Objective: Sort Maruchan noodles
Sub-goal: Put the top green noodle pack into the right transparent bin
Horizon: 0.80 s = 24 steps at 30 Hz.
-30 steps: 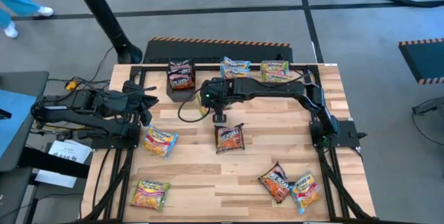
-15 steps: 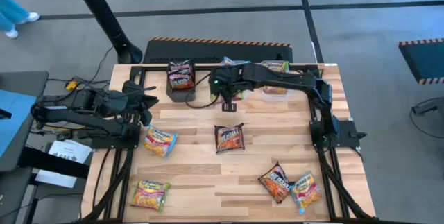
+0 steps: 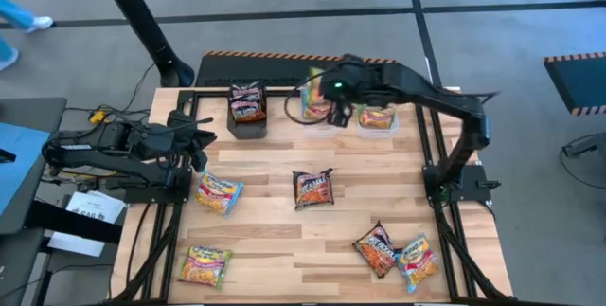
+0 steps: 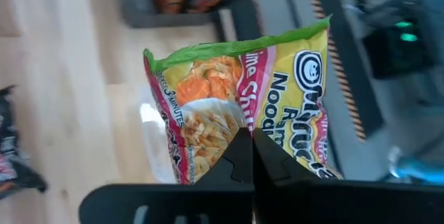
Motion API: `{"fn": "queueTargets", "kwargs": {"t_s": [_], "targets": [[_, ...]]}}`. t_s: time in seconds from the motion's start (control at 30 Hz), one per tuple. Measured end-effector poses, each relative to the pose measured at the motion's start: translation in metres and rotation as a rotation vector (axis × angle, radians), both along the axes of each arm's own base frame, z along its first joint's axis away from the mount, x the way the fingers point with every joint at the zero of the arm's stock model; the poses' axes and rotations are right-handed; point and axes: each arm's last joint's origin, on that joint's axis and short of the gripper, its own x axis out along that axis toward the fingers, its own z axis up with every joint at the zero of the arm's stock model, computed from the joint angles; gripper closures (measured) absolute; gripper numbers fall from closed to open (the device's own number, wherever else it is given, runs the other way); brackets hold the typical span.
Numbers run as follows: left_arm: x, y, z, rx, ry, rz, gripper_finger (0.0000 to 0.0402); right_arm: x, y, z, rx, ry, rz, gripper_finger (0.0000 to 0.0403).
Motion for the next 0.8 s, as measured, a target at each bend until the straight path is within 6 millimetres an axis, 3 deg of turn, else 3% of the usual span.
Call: {"fn": "queueTargets", "kwargs": {"t_s": [0.17,0.33,0.57,0.8], "targets": [[0.0,0.0,0.0,0.0,-0.001,0.0,0.0356,-0.041,0.004,0.013,-0.063,-0.047,-0.114,0.0399],[0.0,0.0,0.0,0.0,0.0,0.0,0.0356,-0.081,0.006,0.001,-0.079,-0.106,-0.222,0.0399],[0.0,0.0,0.0,0.0,0.0,0.0,0.0356,-0.119,0.008,-0.037,-0.108,-0.216,-0.316,0.0398],[0.0,0.0,0.0,0.0,0.0,0.001,0.0356,-0.133,0.012,-0.087,-0.149,-0.186,-0.323,0.0397]]}}
